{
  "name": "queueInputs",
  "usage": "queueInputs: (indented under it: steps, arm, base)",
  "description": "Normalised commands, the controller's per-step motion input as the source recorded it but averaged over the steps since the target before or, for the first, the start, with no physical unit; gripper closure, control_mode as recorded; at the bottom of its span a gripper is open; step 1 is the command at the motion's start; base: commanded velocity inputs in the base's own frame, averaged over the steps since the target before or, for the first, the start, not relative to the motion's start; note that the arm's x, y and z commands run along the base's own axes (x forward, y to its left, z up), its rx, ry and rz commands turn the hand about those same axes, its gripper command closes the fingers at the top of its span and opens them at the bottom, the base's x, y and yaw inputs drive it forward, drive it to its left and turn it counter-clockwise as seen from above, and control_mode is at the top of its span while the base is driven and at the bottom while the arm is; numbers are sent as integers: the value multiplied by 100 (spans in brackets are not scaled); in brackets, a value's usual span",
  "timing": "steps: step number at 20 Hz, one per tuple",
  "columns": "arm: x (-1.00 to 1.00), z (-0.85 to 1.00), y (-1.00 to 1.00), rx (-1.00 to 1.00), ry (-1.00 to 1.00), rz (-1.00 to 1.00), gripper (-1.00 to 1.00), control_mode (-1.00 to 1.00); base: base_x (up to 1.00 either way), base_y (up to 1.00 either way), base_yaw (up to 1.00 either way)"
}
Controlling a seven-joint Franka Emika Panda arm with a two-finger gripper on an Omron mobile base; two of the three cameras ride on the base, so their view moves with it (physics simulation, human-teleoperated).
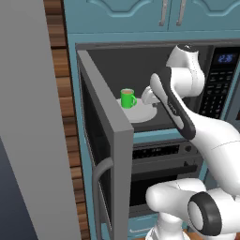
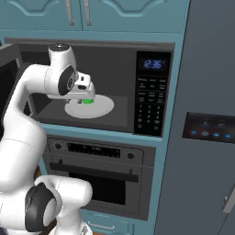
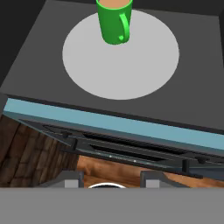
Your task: Pick the cup of tea, navigate to the dining table, and place it on the saucer.
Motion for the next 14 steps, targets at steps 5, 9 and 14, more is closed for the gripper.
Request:
queueInputs:
  steps: [5, 9, 14]
  arm:
    - [-3, -2, 1, 0, 2, 0, -100, -100]
    - [0, -6, 1, 0, -5, -6, -100, -100]
    - [40, -37, 1, 1, -27, -6, -100, -100]
  base:
    - [0, 0, 0]
    - [0, 0, 0]
    - [0, 0, 0]
